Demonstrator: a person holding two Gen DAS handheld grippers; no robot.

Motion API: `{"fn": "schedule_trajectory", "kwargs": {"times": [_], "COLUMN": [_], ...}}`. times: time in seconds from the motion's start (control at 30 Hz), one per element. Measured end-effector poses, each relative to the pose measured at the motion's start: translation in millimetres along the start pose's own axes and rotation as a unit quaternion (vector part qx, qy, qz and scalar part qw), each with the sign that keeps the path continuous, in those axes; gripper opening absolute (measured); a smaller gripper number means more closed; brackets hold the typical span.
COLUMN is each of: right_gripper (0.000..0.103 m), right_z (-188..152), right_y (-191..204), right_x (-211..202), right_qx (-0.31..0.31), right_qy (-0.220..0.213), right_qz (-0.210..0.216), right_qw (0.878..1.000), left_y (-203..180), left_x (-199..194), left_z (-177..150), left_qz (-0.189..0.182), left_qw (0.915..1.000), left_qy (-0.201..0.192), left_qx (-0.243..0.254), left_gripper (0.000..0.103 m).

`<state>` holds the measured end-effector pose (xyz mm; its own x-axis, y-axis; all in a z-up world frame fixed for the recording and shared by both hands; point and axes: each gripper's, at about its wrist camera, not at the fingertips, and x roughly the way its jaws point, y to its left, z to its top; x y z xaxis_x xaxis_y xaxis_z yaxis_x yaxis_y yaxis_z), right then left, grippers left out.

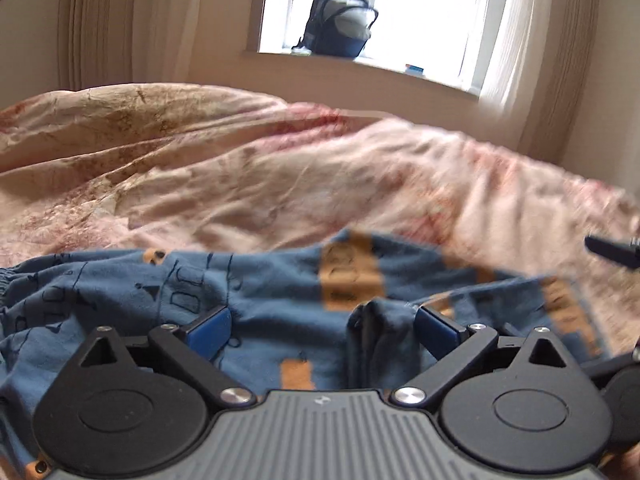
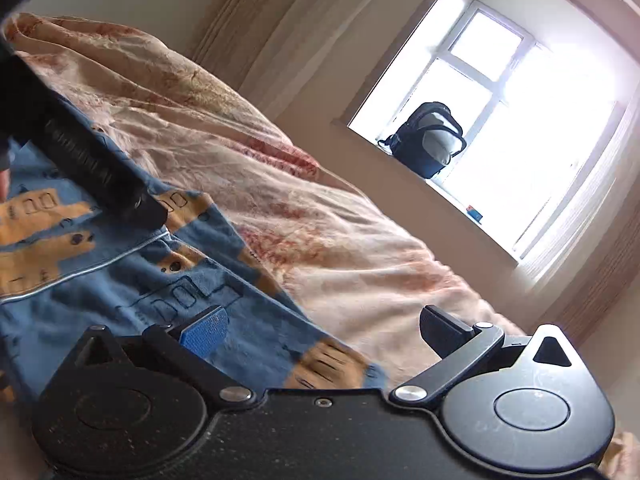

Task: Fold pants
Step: 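Open both grippers and release the folded pants onto the bed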

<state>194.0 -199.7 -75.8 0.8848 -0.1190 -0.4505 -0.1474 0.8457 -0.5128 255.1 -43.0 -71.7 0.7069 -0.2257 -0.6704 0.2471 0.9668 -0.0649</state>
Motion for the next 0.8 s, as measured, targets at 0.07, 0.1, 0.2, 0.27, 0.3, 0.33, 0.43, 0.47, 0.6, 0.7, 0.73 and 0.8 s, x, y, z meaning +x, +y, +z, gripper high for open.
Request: {"fn": "schedule_trajectory", "kwargs": {"times": [0.07, 0.1, 0.2, 0.27, 0.3, 0.33, 0.43, 0.47, 0.6, 0.7, 0.73, 0.8], "right_gripper": [0.102, 0.102, 0.102, 0.102, 0.098, 0.096, 0.099, 0.102, 0.102, 0.102, 0.102, 0.102], "right_z": [-6.9, -8.9, -17.4, -27.3, -31.2, -32.8, -27.4, -24.3, -22.0, -30.9, -31.2, -32.9], "right_y": [-3.5, -9.2, -44.1, -66.5, -74.0, -78.4, -70.5, -62.8, -26.0, -17.3, -22.6, -36.4], "right_x": [14.1, 17.0, 26.2, 32.0, 29.2, 23.7, -9.2, -18.8, -48.2, -53.0, -55.8, -59.4], "right_qx": [-0.001, 0.003, 0.026, 0.056, 0.072, 0.084, 0.107, 0.107, 0.045, 0.014, 0.032, 0.075], "right_qy": [-0.001, 0.007, 0.042, 0.068, 0.076, 0.078, 0.062, 0.060, 0.078, 0.113, 0.122, 0.136], "right_qz": [-0.011, -0.031, -0.088, -0.122, -0.133, -0.131, -0.070, -0.044, 0.021, 0.012, 0.005, -0.018], "right_qw": [1.000, 0.999, 0.995, 0.989, 0.986, 0.985, 0.990, 0.991, 0.996, 0.993, 0.992, 0.988], "left_y": [1.3, 1.5, 6.0, 7.1, 6.5, 5.5, -0.2, -3.2, -16.1, -12.0, -10.6, -6.9], "left_x": [2.2, 2.5, 2.0, -2.8, -8.0, -13.8, -30.2, -34.0, -44.4, -60.2, -64.2, -75.0], "left_z": [-8.7, -10.4, -9.2, -8.1, -8.0, -8.1, -13.3, -15.9, -39.0, -46.3, -45.2, -41.0], "left_qz": [0.007, 0.011, 0.010, 0.008, 0.010, 0.012, -0.019, -0.024, 0.024, 0.025, 0.027, 0.037], "left_qw": [0.9998, 0.9996, 0.9997, 0.9998, 0.9998, 0.9998, 0.9997, 0.9995, 0.9955, 0.9953, 0.9952, 0.9957], "left_qy": [-0.013, -0.016, -0.015, -0.017, -0.018, -0.016, 0.000, 0.010, 0.059, 0.062, 0.068, 0.072], "left_qx": [0.017, 0.023, 0.016, 0.010, 0.009, 0.007, 0.014, 0.017, 0.070, 0.069, 0.064, 0.045], "left_gripper": [0.102, 0.102, 0.102, 0.102, 0.101, 0.102, 0.103, 0.103, 0.102, 0.102, 0.102, 0.103]}}
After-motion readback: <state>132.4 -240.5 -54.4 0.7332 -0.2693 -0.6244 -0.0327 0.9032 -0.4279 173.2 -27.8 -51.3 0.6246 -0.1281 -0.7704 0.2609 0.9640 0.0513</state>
